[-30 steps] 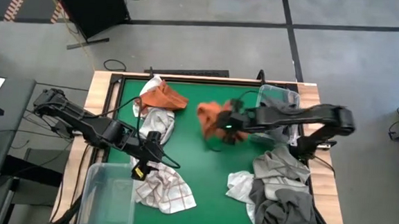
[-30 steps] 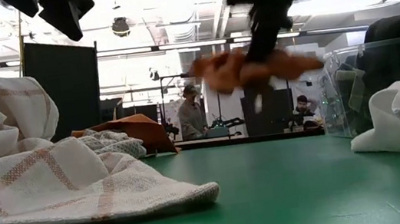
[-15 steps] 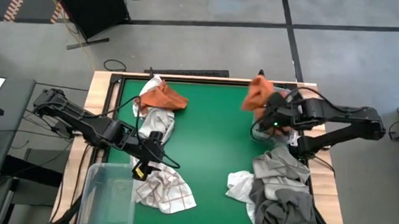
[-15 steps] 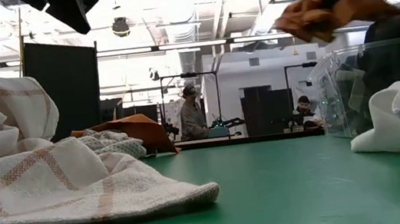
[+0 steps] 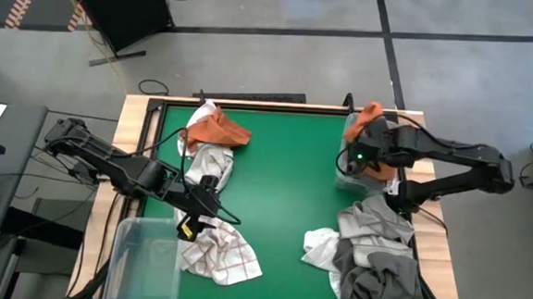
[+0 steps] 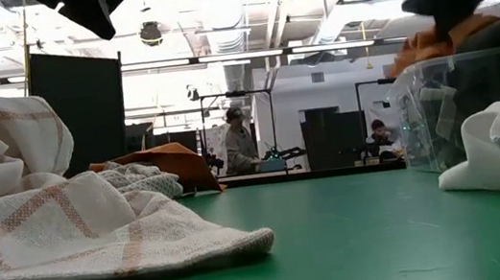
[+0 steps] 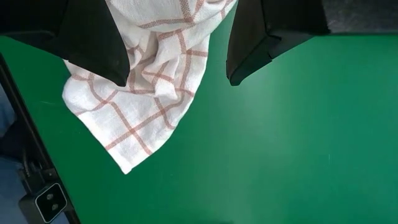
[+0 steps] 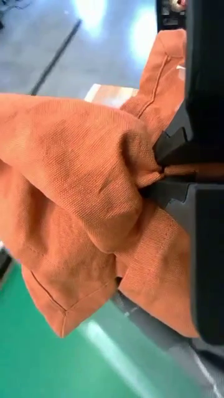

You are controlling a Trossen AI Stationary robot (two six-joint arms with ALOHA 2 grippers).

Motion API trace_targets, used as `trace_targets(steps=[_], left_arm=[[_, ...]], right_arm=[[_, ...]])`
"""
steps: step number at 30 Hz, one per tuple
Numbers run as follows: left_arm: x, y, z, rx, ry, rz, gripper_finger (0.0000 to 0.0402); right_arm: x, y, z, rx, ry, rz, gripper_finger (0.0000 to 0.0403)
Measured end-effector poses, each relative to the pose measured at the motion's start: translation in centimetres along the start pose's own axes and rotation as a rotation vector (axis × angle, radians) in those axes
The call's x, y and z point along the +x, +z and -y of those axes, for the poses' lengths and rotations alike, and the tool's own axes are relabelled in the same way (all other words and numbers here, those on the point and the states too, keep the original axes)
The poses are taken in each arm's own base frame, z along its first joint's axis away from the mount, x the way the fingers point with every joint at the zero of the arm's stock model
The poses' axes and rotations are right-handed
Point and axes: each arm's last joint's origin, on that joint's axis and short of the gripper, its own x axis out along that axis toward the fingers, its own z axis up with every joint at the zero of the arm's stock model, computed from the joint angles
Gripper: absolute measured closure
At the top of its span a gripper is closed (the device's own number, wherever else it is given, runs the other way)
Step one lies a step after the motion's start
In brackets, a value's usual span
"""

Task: Sort towels by color in basket
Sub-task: Put the orange microfiber towel into the top transparent bin

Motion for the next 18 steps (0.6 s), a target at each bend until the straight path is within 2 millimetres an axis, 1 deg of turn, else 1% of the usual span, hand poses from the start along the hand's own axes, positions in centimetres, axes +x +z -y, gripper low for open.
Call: trace_targets(steps=[3,9,18], left_arm=[[0.0,0.0,0.0,0.0,0.0,-0.001,0.0145],[0.0,0.0,0.0,-0.001,0.0,-0.001,0.0145],[0.0,0.0,0.0,-0.012,-0.001,-0.001,0.0145]], right_arm=[[1.7,-0.6,-0.5,-0.017,0.005,-0.033,0.0362],[4.9,-2.0,-1.2,0.02,-0.003,-0.085,0.0361],[9.5,-3.6,-2.4,0.056,0.119,-0.183,0.0358]])
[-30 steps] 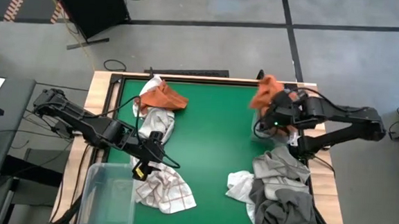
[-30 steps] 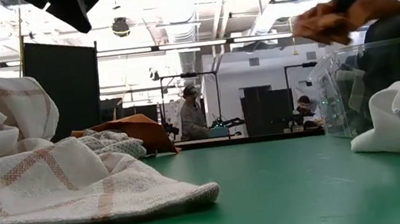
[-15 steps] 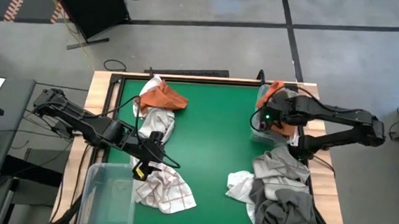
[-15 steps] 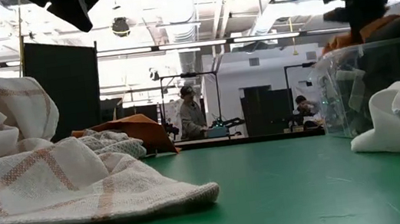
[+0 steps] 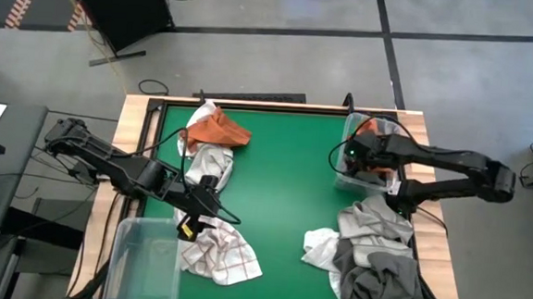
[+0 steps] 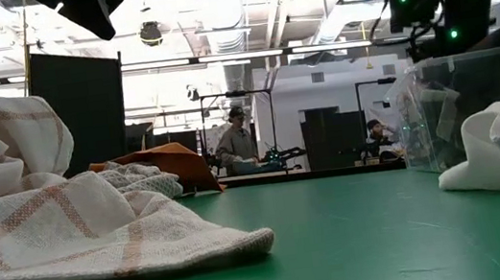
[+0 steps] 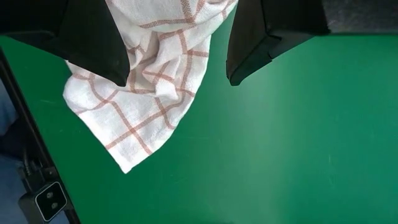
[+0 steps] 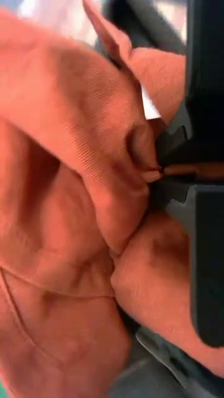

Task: Sort towels by color in basket
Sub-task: Put the orange microfiber towel into the top transparent bin, then put the white striped microfiber towel into the bottom transparent bin

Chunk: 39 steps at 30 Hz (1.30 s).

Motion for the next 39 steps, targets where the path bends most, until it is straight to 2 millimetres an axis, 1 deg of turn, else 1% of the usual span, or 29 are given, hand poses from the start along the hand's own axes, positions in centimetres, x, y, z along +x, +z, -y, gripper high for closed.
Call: trace_targets(steps=[6,11,15,21,25,29,32,34,36,39], left_arm=[[0.0,0.0,0.0,-0.015,0.0,0.0,0.0145],[0.0,0.0,0.0,-0.024,-0.001,-0.001,0.0145],[0.0,0.0,0.0,-0.025,-0.001,-0.002,0.0145],[0.0,-0.4,0.0,-0.011,-0.019,-0.049,0.0145],[0.0,-0.8,0.0,-0.013,-0.033,-0.09,0.0145],[-0.1,-1.1,0.1,-0.014,-0.06,-0.115,0.0145],[-0.1,-1.2,0.1,-0.007,-0.077,-0.128,0.0141],[0.0,-1.2,0.1,0.01,-0.077,-0.136,0.0134],[0.5,-1.2,0.2,0.028,-0.077,-0.149,0.0126],[1.8,-1.3,0.4,0.035,-0.099,-0.199,0.0111]], right_arm=[[1.9,-0.9,0.4,0.006,0.001,-0.047,0.0357],[2.0,-0.8,0.4,0.007,0.012,-0.049,0.0354],[1.6,-0.5,0.3,0.015,0.032,-0.053,0.0331],[0.3,0.5,-0.1,0.009,0.088,-0.028,0.0266],[-1.1,1.2,-0.4,-0.021,0.124,0.006,0.0217],[-2.5,1.9,-0.7,-0.038,0.149,0.044,0.0177],[-3.5,2.4,-0.9,-0.056,0.172,0.075,0.0159],[-4.3,2.7,-1.0,-0.066,0.192,0.099,0.0153],[-5.0,3.0,-1.2,-0.084,0.211,0.122,0.0152],[-6.2,3.4,-1.4,-0.103,0.243,0.157,0.0152]])
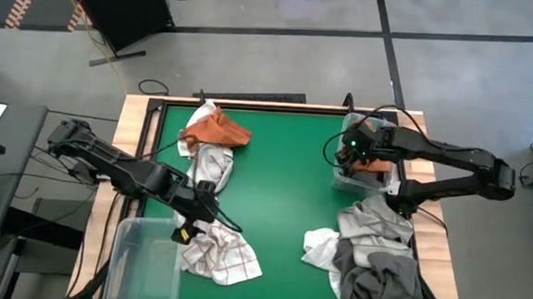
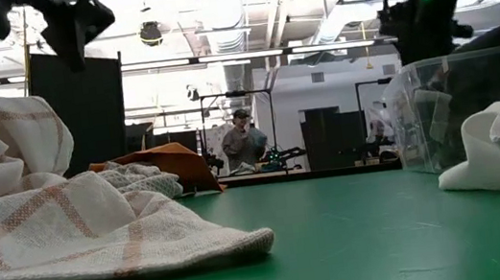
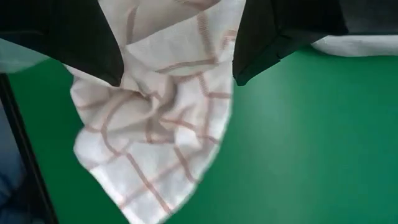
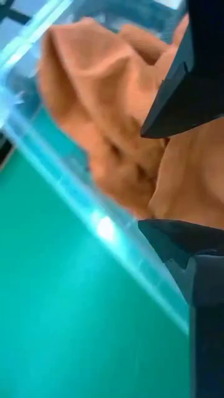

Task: Sort towels by color in basket
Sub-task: Put the white striped microfiber towel into the bottom transparent bin

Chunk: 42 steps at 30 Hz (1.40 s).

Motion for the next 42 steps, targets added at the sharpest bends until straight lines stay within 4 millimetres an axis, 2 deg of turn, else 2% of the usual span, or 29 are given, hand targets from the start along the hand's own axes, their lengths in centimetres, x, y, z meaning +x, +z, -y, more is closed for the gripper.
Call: trace_targets(steps=[6,12,18,24,29,32,35,38,42], left_arm=[[4.1,0.0,0.2,-0.008,-0.065,-0.176,0.0089],[8.1,-0.4,0.3,-0.031,-0.168,-0.339,0.0085],[11.5,-1.2,0.1,0.042,-0.137,-0.437,0.0085],[13.6,-1.3,-0.2,0.083,-0.049,-0.469,0.0085],[14.2,-1.0,-0.4,0.091,-0.018,-0.435,0.0098],[14.4,-0.4,-0.5,0.109,0.01,-0.37,0.0128],[14.5,-0.1,-0.5,0.145,0.026,-0.333,0.0178],[14.7,0.3,-0.6,0.193,0.027,-0.293,0.0247],[14.8,0.6,-1.1,0.243,0.024,-0.271,0.036]], right_arm=[[-2.2,1.1,-0.8,-0.047,0.062,0.073,0.0152],[-4.1,1.9,-1.5,-0.069,0.124,0.137,0.0152],[-5.3,2.1,-2.1,-0.096,0.142,0.184,0.0152],[-5.5,2.0,-2.4,-0.117,0.159,0.195,0.0152],[-5.5,2.1,-2.5,-0.113,0.166,0.205,0.0152],[-5.5,2.1,-2.5,-0.113,0.166,0.205,0.0152],[-5.5,2.1,-2.5,-0.113,0.166,0.205,0.0152],[-5.5,2.1,-2.4,-0.112,0.165,0.206,0.0152],[-5.5,2.1,-2.4,-0.109,0.164,0.207,0.0152]])
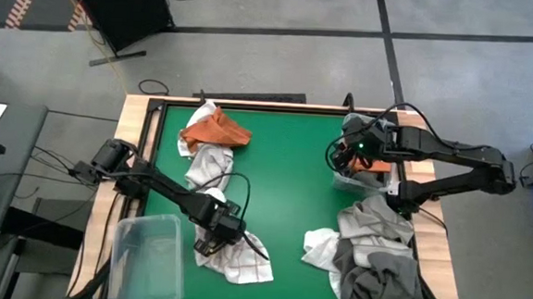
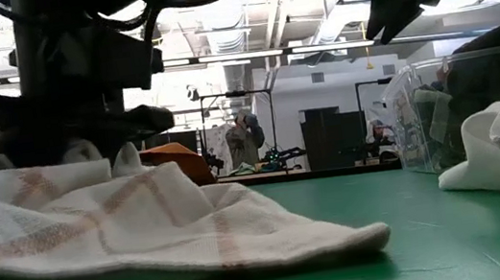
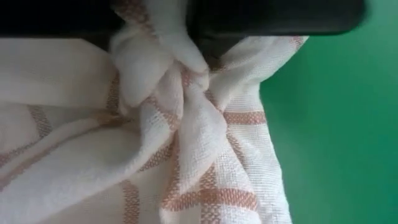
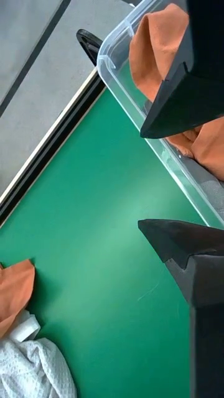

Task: Sort towels by color in basket
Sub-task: Put the white striped microfiber towel into the bottom transparent bin

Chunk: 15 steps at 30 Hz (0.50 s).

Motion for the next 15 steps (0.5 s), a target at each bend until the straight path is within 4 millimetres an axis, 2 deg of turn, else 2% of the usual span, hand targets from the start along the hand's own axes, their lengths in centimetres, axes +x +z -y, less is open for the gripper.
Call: trace_targets(steps=[2,8,15], left_arm=[[0.0,-0.1,-0.4,0.0,0.008,0.0,0.0378],[-0.9,0.3,-1.7,-0.015,0.115,-0.06,0.0378],[-5.6,2.2,-2.3,0.015,0.256,-0.084,0.0378]], right_arm=[[0.0,0.0,0.0,0.001,0.001,0.002,0.0152],[0.0,0.2,-0.1,0.012,0.013,0.023,0.0152],[-0.2,0.5,-0.6,0.005,0.044,0.064,0.0152]])
